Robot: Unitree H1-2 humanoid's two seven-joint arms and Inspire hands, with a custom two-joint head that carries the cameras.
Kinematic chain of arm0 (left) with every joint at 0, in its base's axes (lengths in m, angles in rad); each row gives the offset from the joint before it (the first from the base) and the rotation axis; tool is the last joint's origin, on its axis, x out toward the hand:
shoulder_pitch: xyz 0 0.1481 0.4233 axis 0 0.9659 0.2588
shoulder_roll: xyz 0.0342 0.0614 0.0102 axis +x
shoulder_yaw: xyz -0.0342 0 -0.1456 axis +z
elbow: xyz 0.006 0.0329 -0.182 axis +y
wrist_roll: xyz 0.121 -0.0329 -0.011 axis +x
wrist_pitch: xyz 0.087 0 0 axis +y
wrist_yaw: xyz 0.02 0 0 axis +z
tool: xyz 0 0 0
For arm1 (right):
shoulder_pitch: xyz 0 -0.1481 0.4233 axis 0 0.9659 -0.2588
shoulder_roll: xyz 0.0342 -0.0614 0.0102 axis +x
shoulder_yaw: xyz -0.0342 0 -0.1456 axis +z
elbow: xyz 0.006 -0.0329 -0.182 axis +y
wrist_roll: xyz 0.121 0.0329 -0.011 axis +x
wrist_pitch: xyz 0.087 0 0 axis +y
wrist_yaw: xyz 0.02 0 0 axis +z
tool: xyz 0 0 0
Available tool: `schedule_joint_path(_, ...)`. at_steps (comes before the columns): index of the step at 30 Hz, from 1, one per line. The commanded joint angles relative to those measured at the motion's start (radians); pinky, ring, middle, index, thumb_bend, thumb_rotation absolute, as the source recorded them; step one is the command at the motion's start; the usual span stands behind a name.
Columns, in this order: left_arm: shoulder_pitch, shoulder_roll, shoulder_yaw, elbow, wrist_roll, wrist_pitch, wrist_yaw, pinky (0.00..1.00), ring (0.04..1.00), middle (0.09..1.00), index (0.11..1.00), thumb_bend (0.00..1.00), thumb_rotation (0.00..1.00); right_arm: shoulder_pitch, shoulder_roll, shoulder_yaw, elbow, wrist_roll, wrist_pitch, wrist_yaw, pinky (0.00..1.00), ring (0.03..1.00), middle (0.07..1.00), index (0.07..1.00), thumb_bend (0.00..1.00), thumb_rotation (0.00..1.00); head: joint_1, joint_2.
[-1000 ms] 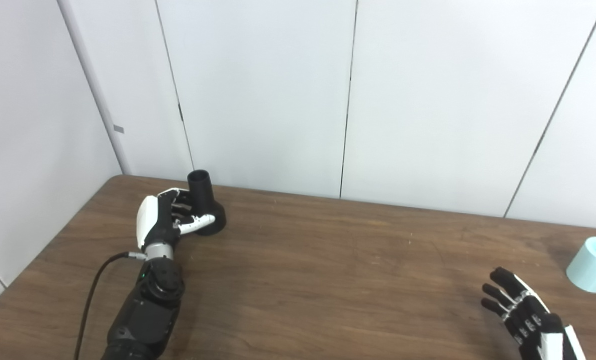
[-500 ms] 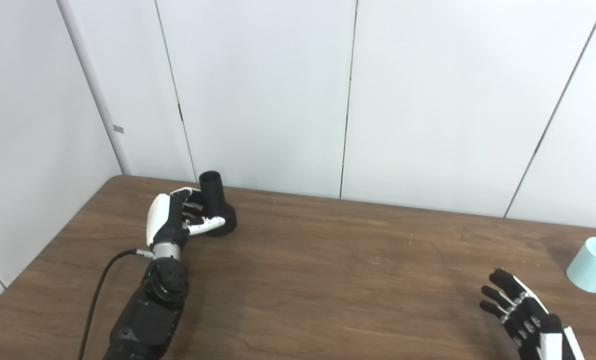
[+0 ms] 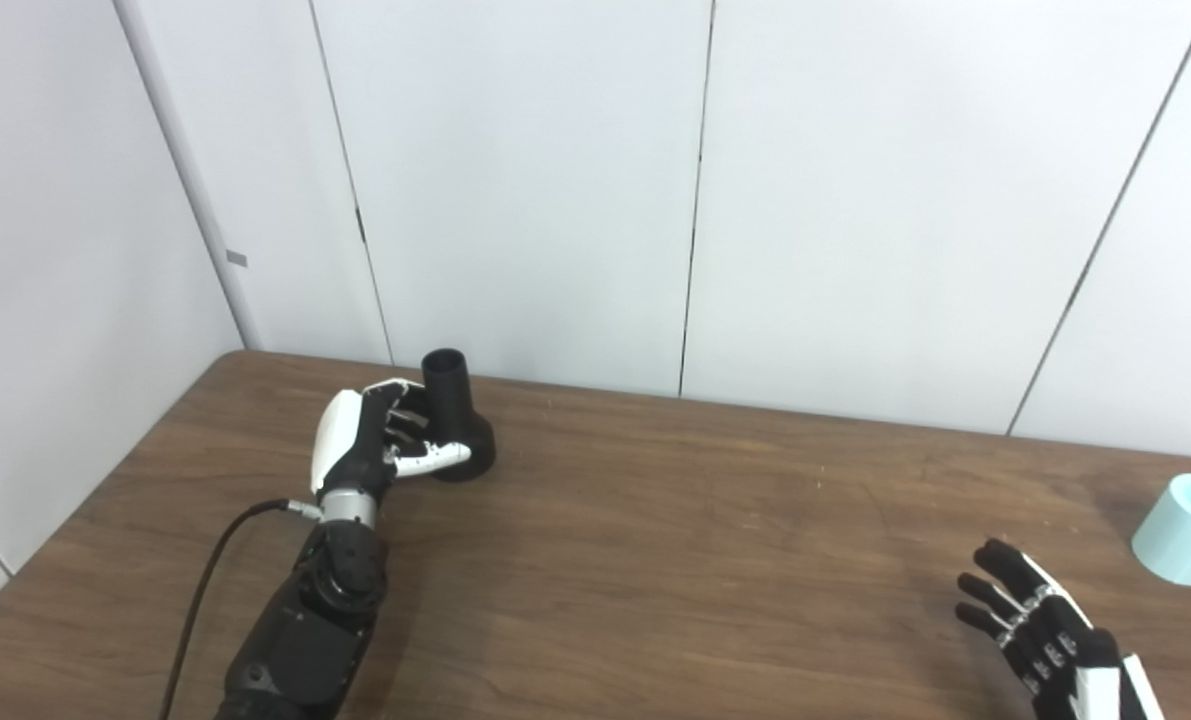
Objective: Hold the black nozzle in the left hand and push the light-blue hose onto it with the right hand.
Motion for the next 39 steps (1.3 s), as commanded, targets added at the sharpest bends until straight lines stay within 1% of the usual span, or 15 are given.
schedule_joint_path(1, 0.014, -0.011, -0.019, -0.010, 0.012, 0.018, -0.040, 0.43, 0.504, 0.590, 0.484, 0.51, 0.07, 0.006, 0.009, 0.000, -0.017, 0.006, -0.008, -0.010, 0.77, 0.825, 0.869, 0.837, 0.57, 1.00, -0.001, 0.003)
schedule_joint_path(4, 0.027, -0.021, -0.027, -0.037, 0.007, 0.016, -0.061, 0.40, 0.486, 0.577, 0.484, 0.51, 0.07, 0.005, 0.010, 0.001, -0.017, 0.004, -0.008, -0.011, 0.77, 0.823, 0.868, 0.834, 0.58, 1.00, -0.003, 0.004)
schedule_joint_path(10, 0.044, -0.034, -0.039, -0.097, -0.011, 0.021, -0.120, 0.43, 0.515, 0.587, 0.483, 0.51, 0.07, 0.004, 0.012, 0.002, -0.020, -0.003, -0.008, -0.013, 0.77, 0.822, 0.869, 0.833, 0.59, 1.00, -0.014, 0.013)
schedule_joint_path(14, 0.051, -0.042, -0.040, -0.130, -0.014, 0.033, -0.151, 0.45, 0.544, 0.608, 0.483, 0.51, 0.07, 0.002, 0.015, 0.004, -0.024, -0.008, -0.004, -0.015, 0.77, 0.821, 0.869, 0.834, 0.61, 1.00, -0.023, 0.020)
schedule_joint_path(17, 0.059, -0.049, -0.043, -0.154, -0.010, 0.039, -0.169, 0.46, 0.549, 0.613, 0.484, 0.51, 0.07, 0.001, 0.018, 0.007, -0.031, -0.013, 0.003, -0.018, 0.77, 0.822, 0.869, 0.834, 0.62, 1.00, -0.035, 0.026)
schedule_joint_path(21, 0.071, -0.057, -0.062, -0.185, 0.000, 0.050, -0.191, 0.48, 0.568, 0.615, 0.484, 0.51, 0.07, 0.002, 0.023, 0.012, -0.044, -0.020, 0.014, -0.026, 0.77, 0.821, 0.869, 0.834, 0.62, 1.00, -0.056, 0.032)
schedule_joint_path(27, 0.085, -0.059, -0.095, -0.196, 0.008, 0.041, -0.221, 0.51, 0.604, 0.612, 0.483, 0.51, 0.07, 0.000, 0.036, 0.022, -0.060, -0.034, 0.033, -0.040, 0.75, 0.808, 0.861, 0.834, 0.60, 1.00, -0.090, 0.043)
schedule_joint_path(28, 0.086, -0.059, -0.099, -0.197, 0.008, 0.041, -0.224, 0.52, 0.611, 0.611, 0.483, 0.51, 0.07, 0.001, 0.037, 0.024, -0.064, -0.036, 0.037, -0.043, 0.75, 0.807, 0.861, 0.833, 0.60, 1.00, -0.090, 0.043)
schedule_joint_path(33, 0.091, -0.059, -0.125, -0.203, 0.010, 0.027, -0.242, 0.56, 0.635, 0.608, 0.482, 0.51, 0.07, 0.000, 0.055, 0.039, -0.084, -0.058, 0.057, -0.056, 0.75, 0.806, 0.860, 0.833, 0.60, 1.00, -0.135, 0.057)
schedule_joint_path(37, 0.098, -0.058, -0.145, -0.222, 0.023, 0.029, -0.256, 0.65, 0.690, 0.606, 0.481, 0.51, 0.08, -0.001, 0.062, 0.046, -0.094, -0.068, 0.070, -0.062, 0.76, 0.809, 0.864, 0.836, 0.59, 1.00, -0.150, 0.061)
schedule_joint_path(39, 0.107, -0.058, -0.164, -0.247, 0.029, 0.035, -0.274, 0.70, 0.717, 0.607, 0.482, 0.51, 0.08, -0.002, 0.070, 0.052, -0.109, -0.077, 0.085, -0.069, 0.76, 0.810, 0.866, 0.836, 0.59, 1.00, -0.171, 0.069)
